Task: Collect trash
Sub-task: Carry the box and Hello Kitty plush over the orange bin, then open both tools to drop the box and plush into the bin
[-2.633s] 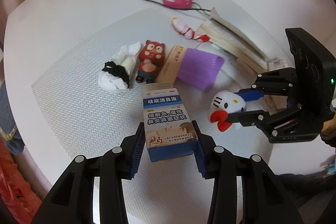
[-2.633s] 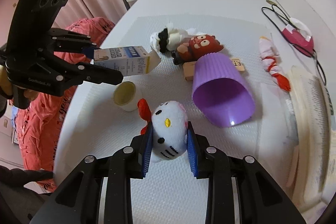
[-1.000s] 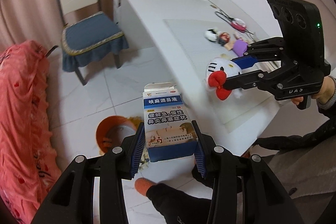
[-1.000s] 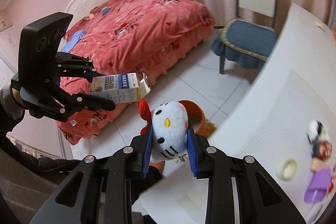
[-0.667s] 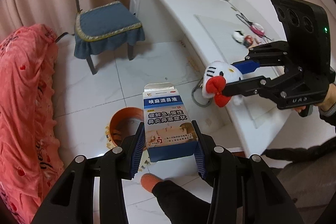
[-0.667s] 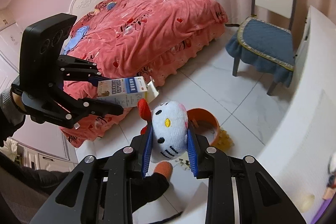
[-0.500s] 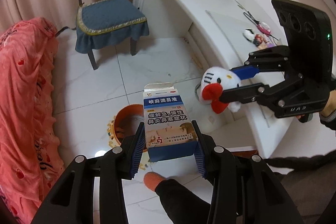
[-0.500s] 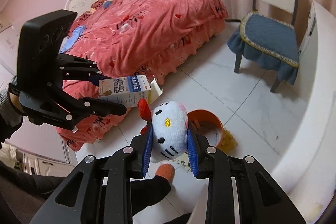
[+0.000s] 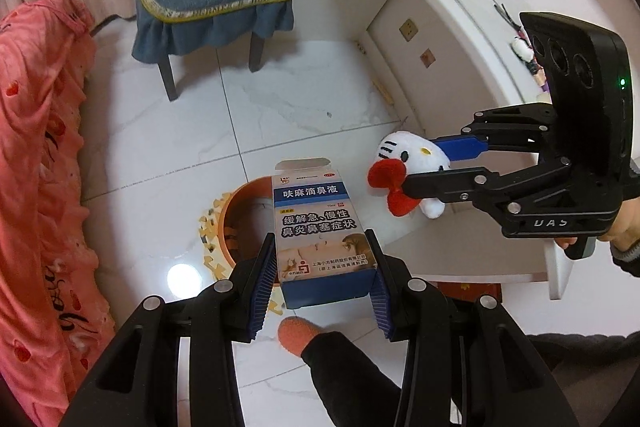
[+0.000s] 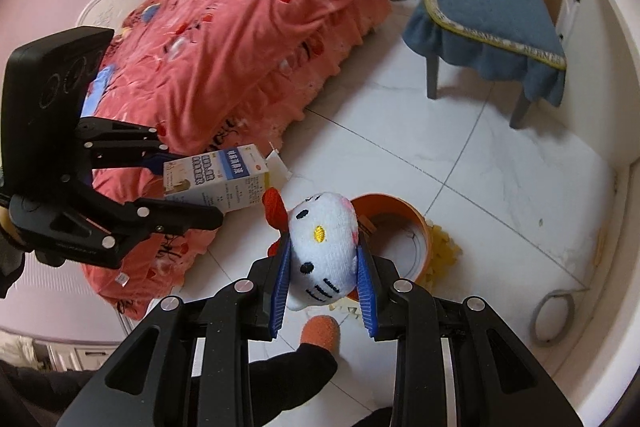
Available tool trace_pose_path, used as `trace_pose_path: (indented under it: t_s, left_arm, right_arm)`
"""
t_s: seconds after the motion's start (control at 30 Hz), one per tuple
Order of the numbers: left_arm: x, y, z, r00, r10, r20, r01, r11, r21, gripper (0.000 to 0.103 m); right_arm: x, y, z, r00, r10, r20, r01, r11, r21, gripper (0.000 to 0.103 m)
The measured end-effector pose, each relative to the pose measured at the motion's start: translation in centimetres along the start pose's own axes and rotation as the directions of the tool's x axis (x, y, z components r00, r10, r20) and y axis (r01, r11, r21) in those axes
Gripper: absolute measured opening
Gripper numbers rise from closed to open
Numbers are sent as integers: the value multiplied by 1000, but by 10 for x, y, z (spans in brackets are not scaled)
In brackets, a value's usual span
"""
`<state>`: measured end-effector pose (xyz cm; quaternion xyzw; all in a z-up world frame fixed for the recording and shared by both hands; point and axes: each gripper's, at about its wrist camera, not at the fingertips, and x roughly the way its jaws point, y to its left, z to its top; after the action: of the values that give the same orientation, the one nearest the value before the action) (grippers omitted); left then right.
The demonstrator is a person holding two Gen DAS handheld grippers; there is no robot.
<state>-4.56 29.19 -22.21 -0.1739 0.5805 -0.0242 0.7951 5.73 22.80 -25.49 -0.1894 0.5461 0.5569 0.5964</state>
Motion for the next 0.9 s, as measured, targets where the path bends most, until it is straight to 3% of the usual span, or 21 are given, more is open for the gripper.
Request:
trace_pose_path:
  t_s: [0.43, 0.77, 0.87, 0.9]
  left_arm:
    - [55, 22, -4, 996, -37, -79, 36, 999, -21, 44]
    - [68, 28, 2, 995, -18, -100, 18, 1000, -6, 45]
    - [71, 28, 4, 995, -2, -101, 2, 1000, -3, 59]
    - [72, 28, 4, 995, -3, -101, 3, 1000, -1, 59]
  right_arm:
    - [78, -33, -14, 995, -25, -92, 36, 993, 113, 31]
    - [88, -40, -6, 995, -40, -86, 52, 989, 140, 39]
    - [88, -40, -6, 995, -43, -93, 56, 988, 147, 42]
    - [88, -40, -6, 995, -43, -93, 57, 987, 148, 45]
